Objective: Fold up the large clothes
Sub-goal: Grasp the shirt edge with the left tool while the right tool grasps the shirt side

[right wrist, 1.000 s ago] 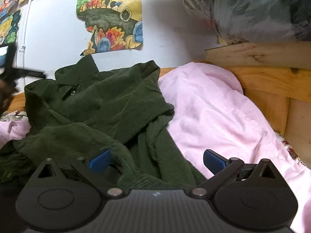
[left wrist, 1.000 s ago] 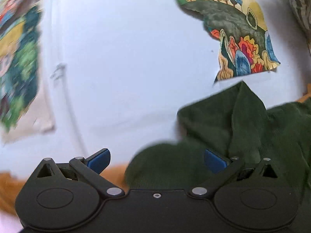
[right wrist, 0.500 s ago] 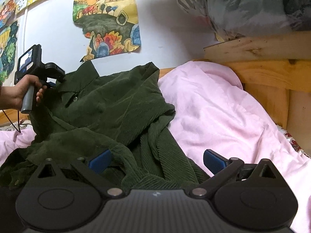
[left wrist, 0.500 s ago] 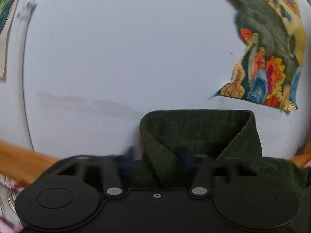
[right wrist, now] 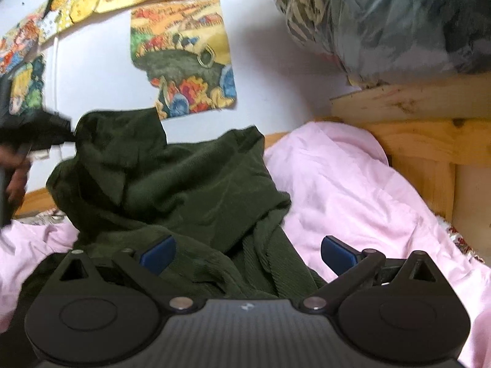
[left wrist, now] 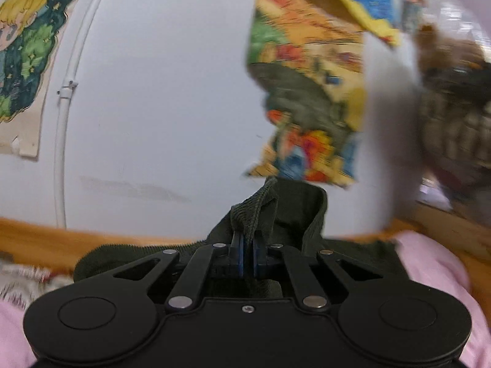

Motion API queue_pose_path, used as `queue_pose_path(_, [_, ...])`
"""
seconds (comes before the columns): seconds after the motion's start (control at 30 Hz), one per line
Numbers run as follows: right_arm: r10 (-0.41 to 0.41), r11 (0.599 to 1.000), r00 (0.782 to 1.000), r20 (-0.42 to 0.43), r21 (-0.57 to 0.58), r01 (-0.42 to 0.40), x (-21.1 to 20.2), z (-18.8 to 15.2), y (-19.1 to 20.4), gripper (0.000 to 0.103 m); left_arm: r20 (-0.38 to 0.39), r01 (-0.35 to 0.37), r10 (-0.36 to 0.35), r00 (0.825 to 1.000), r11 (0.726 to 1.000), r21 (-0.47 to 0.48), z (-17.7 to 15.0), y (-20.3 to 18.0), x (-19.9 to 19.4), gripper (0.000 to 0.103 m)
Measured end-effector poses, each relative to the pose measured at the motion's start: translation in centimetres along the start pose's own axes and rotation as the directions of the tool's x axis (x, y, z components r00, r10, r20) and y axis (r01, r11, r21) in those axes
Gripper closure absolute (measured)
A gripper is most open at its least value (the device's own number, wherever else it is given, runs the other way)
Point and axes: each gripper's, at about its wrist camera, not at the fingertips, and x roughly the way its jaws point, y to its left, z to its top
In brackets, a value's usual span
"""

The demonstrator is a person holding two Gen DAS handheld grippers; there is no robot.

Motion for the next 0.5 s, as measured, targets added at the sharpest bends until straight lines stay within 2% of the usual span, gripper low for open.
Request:
queue_pose_path(0.1, [0.013,1.000,1.000,0.018,-0.015,-0.013,-1.0,0.2,0.5,0.000,-0.056,0.052,-0.052,0.997,0.999,0.001,-2.9,-0.8,-4.2,0.099])
queue_pose_path(0.23, [0.039,0.999,0.999,0.018,-0.005,-0.039,-1.8,0.4,1.0,0.000,-0.183,0.083,-0.078,0.980,0.996,0.015,-6.9,-1.3,-7.6,0.098])
queue_pose_path(0.3, [0.052,0.999,0.998,0.019,-0.004,-0.052,-2.1,0.5,1.2,0.000,-0.240,0.092,-0.087,0.967,0.996,0.010,-8.7,-1.0,-8.8,0.097])
queue_pose_path(0.43, [0.075,0.997,0.997,0.017,0.016,-0.076,-2.5,0.7,1.2,0.000,-0.336,0.141,-0.152,0.929,0.988,-0.057,-11.0,0.1,-10.6,0.095])
queue_pose_path(0.5, [0.084,0.996,0.996,0.014,0.042,-0.085,-2.7,0.7,1.0,0.000,-0.364,0.161,-0.175,0.915,0.984,-0.070,-11.5,0.6,-11.3,0.086])
